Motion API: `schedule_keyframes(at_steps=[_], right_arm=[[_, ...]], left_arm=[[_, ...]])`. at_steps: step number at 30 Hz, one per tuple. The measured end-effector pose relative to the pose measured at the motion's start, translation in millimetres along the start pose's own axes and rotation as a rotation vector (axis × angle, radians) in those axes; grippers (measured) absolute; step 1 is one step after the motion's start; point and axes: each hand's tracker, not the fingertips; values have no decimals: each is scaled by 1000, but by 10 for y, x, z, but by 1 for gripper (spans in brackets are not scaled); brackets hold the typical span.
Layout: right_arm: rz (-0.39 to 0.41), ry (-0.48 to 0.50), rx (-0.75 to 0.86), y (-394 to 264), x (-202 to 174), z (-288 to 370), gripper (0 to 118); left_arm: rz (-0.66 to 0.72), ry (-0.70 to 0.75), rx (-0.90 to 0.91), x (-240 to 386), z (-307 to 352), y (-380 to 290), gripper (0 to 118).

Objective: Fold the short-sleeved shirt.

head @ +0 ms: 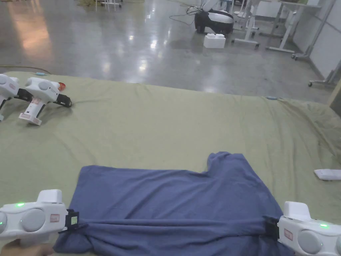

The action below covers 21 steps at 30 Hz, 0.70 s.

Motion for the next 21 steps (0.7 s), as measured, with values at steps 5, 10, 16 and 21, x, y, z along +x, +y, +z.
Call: schedule_keyframes(at_steps=[5, 10, 16, 21], right_arm=[[-34, 7, 237, 10, -109, 412, 79], [-28, 7, 520, 42, -441, 870, 80], [-71, 12, 756, -40, -870, 1307, 33], [-53, 12, 833, -118, -1101, 1452, 2]], left_arm=[[4, -26, 166, 35, 341, -18, 81], [-61, -29, 398, 260, 765, -99, 78], [-155, 39, 670, 599, 1262, -353, 28], [-181, 91, 766, 734, 1496, -558, 2]])
